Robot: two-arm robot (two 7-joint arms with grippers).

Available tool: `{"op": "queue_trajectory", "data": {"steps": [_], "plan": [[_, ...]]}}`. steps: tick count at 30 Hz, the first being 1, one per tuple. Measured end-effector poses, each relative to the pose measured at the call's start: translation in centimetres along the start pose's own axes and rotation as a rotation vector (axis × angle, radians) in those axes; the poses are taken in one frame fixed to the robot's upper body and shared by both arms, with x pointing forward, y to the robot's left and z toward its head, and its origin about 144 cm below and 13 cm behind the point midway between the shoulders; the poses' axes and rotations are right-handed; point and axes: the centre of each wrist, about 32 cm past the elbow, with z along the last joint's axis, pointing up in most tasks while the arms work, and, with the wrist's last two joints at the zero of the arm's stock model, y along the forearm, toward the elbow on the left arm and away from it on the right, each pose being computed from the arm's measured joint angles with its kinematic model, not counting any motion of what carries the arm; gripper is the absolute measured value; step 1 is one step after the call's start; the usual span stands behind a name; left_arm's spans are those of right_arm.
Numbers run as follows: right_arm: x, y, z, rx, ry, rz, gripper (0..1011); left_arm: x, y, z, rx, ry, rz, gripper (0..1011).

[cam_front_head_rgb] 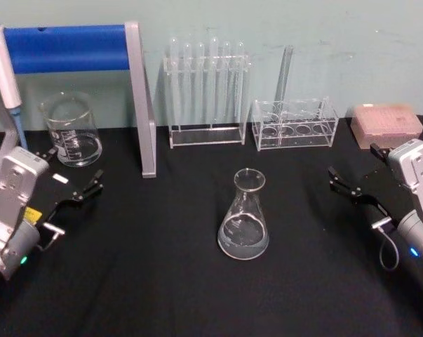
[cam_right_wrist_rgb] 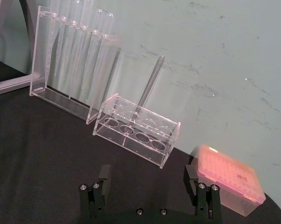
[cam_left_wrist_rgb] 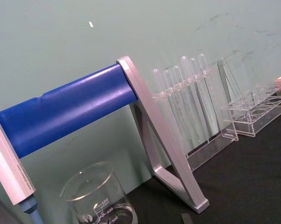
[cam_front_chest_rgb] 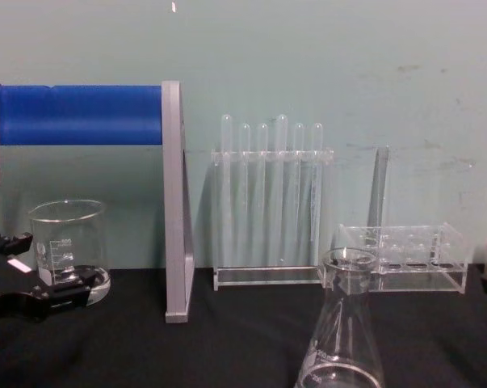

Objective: Grasp the erlenmeyer flask with one hand, shake it three times, then place it back.

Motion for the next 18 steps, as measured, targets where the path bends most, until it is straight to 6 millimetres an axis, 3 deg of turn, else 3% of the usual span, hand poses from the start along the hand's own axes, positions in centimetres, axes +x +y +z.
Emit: {"op": "queue_trajectory", "data": {"steps": [18], "plan": [[0.00,0.00,0.00,0.000,0.000,0.000,1000,0.00,0.00,0.00,0.000,0.000,0.000,1001]]}}
